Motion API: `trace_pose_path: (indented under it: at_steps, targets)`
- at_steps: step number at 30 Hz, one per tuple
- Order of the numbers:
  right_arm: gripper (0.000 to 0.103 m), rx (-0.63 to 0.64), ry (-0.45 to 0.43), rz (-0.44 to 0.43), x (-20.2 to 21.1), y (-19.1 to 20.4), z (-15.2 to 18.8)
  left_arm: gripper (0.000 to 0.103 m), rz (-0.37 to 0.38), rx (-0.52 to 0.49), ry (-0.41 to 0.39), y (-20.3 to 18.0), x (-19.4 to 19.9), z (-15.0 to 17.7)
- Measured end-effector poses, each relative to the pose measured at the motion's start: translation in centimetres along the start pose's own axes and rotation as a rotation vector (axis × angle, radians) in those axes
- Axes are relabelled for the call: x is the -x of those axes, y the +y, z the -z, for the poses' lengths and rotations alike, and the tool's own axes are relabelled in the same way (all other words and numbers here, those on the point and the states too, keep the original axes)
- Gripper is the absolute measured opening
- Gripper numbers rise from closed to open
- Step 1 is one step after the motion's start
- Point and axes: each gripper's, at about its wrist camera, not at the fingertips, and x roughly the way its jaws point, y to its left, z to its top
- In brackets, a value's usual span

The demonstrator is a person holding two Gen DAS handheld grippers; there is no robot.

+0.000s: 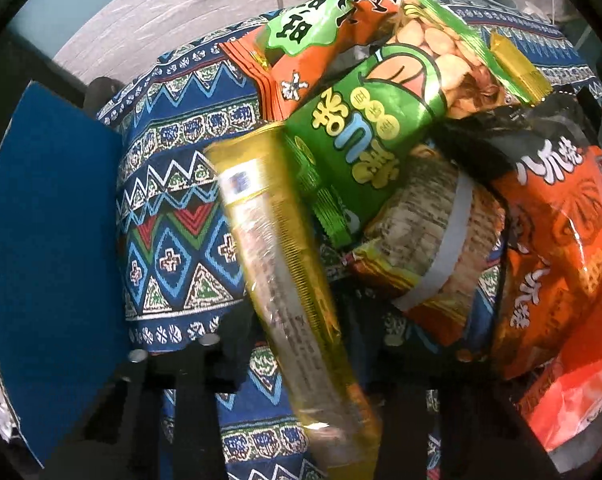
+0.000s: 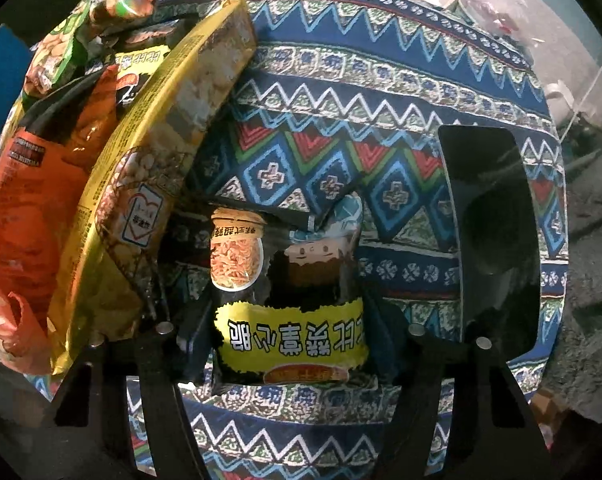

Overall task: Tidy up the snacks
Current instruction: 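Close the left tool on the yellow bar while the right tool grasps the black snack bag, then carry the yellow bar with the left tool while the right tool carries the black bag over the box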

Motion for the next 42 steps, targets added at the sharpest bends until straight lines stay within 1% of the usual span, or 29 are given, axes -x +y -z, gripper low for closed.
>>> trace_pose_path:
  at_steps: [3,4,5,9,13,14,15,22,24,27,29,31,38,42]
  targets:
    - [0.065,-0.019,-0.038,0.004,1.5,-1.0,-0.1,0.034,-0.009,-0.004,-0.006,-0.1,0.5,0.4]
    - [0.065,-0.025,-0.052,0.004,1.9,-1.1,-0.2,0.033,-0.01,-0.003,-0.01,0.1,0.8,0.6]
    - [0.065,-0.03,-0.07,0.004,2.3,-1.2,-0.4,0.033,-0.013,-0.003,-0.016,0.1,1.4,1.5]
    - [0.065,-0.036,-0.116,0.011,4.0,-1.0,-0.6,0.029,-0.034,-0.007,-0.042,0.7,2.8,1.9]
    - [0.065,-0.031,-0.166,0.015,6.4,-1.5,-1.4,0.029,-0.046,-0.004,-0.081,0.9,4.6,2.4]
    - [0.065,-0.026,-0.18,0.022,7.4,-1.4,-2.1,0.029,-0.048,-0.006,-0.091,1.0,5.2,2.5]
    - [0.065,-0.023,-0.192,0.022,8.6,-1.4,-1.1,0.029,-0.048,-0.008,-0.1,1.2,5.9,2.8]
    - [0.065,-0.002,-0.289,0.0,12.1,0.2,-0.8,0.029,-0.102,-0.051,-0.225,1.1,10.6,3.7]
    - [0.065,0.01,-0.318,-0.002,13.3,0.8,-0.8,0.029,-0.097,-0.055,-0.256,1.2,11.6,3.7]
    - [0.065,0.023,-0.351,-0.013,14.8,1.7,-0.8,0.029,-0.087,-0.056,-0.288,2.6,12.1,2.6]
    - [0.065,0.03,-0.369,-0.022,15.8,2.2,-0.8,0.029,-0.09,-0.062,-0.314,2.9,12.9,2.5]
    - [0.065,0.038,-0.39,-0.031,16.6,2.6,-0.9,0.029,-0.098,-0.066,-0.345,2.9,14.0,2.6]
    - [0.065,0.066,-0.466,-0.066,19.4,4.9,-1.7,0.029,-0.099,-0.056,-0.413,4.7,16.4,2.8]
    - [0.065,0.078,-0.494,-0.088,20.5,6.2,-2.4,0.029,-0.102,-0.043,-0.448,5.6,17.6,2.9]
